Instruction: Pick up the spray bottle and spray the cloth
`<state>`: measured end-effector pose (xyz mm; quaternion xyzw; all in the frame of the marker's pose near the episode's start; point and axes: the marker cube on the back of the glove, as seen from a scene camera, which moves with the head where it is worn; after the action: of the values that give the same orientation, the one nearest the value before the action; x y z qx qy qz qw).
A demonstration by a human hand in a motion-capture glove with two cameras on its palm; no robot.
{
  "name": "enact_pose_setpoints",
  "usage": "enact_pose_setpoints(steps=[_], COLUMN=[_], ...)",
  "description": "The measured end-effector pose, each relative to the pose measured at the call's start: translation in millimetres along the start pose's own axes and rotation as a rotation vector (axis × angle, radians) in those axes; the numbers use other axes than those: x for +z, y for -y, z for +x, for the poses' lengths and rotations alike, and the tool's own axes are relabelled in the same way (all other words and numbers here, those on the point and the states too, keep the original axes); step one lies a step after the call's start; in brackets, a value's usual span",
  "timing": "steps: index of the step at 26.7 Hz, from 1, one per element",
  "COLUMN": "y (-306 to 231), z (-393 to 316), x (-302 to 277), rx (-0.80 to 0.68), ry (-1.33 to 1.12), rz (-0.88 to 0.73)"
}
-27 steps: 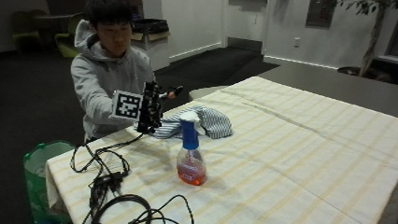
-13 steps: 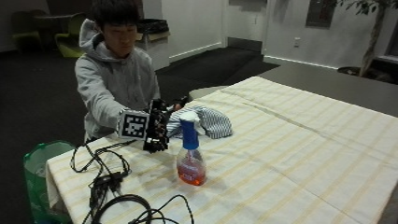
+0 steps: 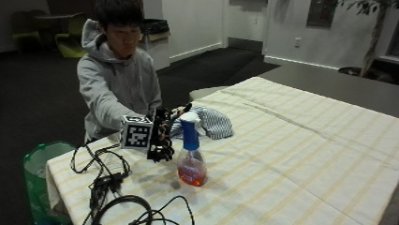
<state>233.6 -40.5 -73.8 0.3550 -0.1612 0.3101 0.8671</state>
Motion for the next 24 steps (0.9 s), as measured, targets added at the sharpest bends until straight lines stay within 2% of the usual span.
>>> enact_pose_setpoints(steps=[6,24], y=[7,24], z=[1,4], x=[4,16], rx=[0.005,0.071], ry=[-0.004,0.097], rz=[-0.03,0.022])
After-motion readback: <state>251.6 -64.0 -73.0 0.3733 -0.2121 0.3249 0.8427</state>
